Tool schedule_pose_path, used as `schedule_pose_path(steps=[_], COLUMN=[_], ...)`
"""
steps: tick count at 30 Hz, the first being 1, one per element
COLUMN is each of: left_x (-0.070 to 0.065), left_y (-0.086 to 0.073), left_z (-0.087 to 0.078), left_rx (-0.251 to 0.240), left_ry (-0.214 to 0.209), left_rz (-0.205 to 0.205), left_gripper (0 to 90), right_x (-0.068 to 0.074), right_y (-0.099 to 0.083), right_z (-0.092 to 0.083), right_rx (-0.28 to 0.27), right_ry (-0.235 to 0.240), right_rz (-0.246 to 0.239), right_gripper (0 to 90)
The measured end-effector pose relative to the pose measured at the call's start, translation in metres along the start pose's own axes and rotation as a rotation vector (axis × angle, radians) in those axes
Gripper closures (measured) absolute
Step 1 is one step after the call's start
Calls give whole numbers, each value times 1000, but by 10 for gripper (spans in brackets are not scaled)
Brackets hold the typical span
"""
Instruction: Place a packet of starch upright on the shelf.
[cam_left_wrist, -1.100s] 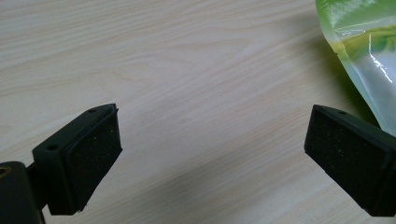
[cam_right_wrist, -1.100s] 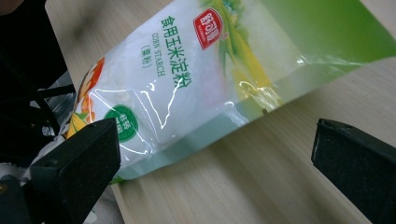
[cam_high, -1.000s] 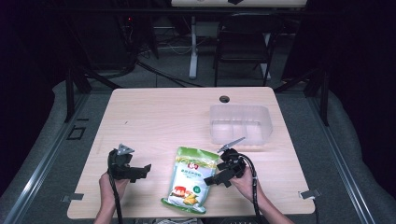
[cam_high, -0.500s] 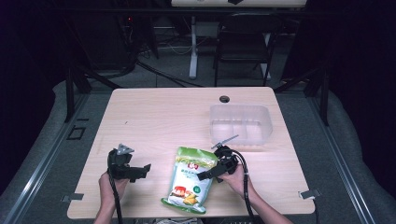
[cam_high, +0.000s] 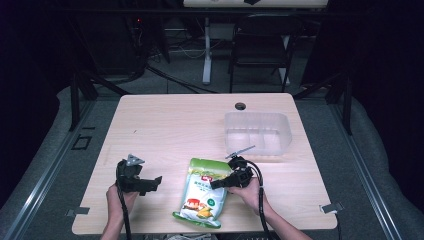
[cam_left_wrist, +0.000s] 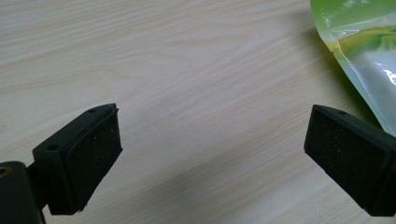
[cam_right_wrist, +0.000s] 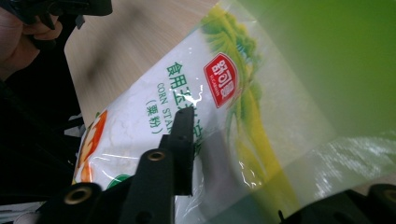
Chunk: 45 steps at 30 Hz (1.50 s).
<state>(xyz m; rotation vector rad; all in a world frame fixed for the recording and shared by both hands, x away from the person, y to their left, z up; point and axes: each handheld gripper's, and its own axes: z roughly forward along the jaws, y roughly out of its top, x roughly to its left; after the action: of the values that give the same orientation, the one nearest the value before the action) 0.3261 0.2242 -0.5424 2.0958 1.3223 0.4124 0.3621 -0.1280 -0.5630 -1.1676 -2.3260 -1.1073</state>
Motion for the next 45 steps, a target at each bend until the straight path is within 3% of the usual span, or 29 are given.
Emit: schedule_pose_path(steps=[5, 10, 19, 45], left_x=[0, 0, 0, 0], left_y=[0, 0, 0, 1], left_z=[0, 0, -1, -3], left_rx=[0, -2, 0, -6], left_ry=[1, 0, -1, -2], left_rz=[2, 3, 9, 15], left_gripper=[37, 37, 37, 38], right_x=[2, 6, 14, 22], right_y=[0, 0, 2, -2], right_z=[-1, -5, -21, -62], right_rx=[-4, -15, -24, -112], right_ry=[6, -4, -32, -50], right_rz=[0, -32, -87, -96], right_gripper=[822, 878, 897, 900])
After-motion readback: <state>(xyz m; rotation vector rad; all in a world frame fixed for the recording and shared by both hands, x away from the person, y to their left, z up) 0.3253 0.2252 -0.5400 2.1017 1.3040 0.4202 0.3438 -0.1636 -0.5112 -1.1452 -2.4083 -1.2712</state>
